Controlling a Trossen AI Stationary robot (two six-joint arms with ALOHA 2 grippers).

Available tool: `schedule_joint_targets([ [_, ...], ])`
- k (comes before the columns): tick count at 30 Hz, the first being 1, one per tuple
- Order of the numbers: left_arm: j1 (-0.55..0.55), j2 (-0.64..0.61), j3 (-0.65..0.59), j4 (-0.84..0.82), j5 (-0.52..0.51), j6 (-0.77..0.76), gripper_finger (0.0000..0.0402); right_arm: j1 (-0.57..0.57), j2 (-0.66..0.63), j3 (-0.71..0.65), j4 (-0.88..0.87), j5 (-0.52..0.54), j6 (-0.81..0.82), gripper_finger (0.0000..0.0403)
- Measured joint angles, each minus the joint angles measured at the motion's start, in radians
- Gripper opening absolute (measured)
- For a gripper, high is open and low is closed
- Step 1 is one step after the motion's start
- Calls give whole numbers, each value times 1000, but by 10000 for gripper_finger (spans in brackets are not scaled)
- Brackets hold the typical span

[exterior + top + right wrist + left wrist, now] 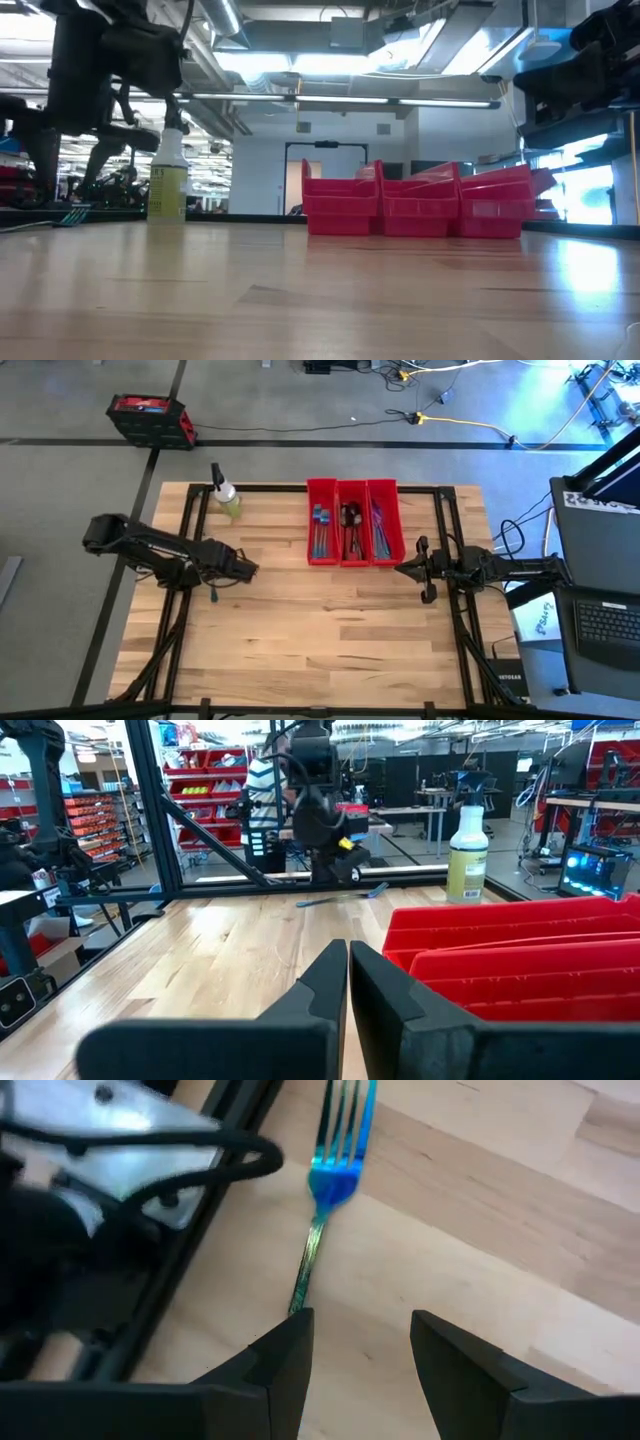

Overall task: Sort silverware
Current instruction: Put the blue fork into the left red silverware bin

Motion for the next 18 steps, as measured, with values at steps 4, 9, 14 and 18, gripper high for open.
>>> schedule_joint_targets([
  [4,-39,72,0,32,-19,-97,155,0,0,0,-1,0,0,1],
  [9,-57,168,0,21,-18,-137,155,0,3,0,-1,0,0,1],
  [14,-54,272,0,16,-10,-149,155,0,2,0,0,0,0,1],
  [18,-52,328,0,25,0,-159,155,0,2,0,-1,0,0,1],
])
